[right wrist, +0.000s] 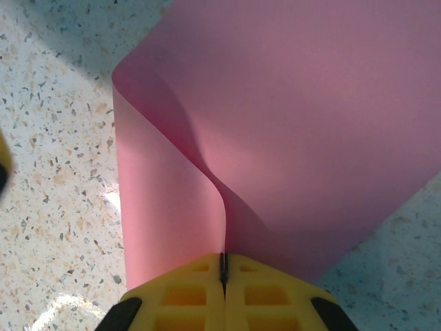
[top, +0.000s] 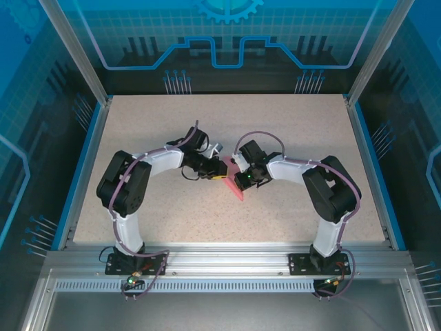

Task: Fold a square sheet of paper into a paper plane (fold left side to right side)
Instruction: Third fold the triangle at the center of the table.

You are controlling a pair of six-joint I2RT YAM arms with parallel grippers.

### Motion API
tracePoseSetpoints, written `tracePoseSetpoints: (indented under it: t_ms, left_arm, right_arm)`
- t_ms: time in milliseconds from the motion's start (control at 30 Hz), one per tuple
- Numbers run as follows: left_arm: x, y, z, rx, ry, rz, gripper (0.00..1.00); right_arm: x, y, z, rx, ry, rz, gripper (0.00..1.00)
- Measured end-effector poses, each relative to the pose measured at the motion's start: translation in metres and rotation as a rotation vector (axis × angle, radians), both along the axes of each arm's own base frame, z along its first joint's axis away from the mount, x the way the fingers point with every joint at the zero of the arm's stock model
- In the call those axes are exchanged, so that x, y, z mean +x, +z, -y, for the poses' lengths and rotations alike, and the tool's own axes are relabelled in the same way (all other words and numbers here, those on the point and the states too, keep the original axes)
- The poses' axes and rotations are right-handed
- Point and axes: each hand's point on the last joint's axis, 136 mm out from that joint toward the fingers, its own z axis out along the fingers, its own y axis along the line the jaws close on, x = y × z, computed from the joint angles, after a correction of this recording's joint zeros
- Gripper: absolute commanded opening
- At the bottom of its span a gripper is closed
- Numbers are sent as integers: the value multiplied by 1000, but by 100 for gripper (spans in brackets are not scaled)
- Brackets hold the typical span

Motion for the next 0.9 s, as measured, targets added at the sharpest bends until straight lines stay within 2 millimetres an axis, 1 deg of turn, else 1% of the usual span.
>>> tracePoseSetpoints:
  t_ms: [167, 300, 500, 900]
  left_arm:
    - [-2, -13, 9, -11, -10, -26, 20]
    - [-3, -25, 9, -3, -12, -48, 19]
    - [-1, -28, 10, -3, -11, -46, 18]
    - [-2, -45, 7, 26, -3, -69, 16]
  right_arm:
    - [0, 0, 0, -2, 0, -3, 5]
    - [0, 0, 0, -2, 0, -3, 5]
    - [0, 0, 0, -2, 0, -4, 5]
    - [0, 0, 0, -3, 1, -4, 5]
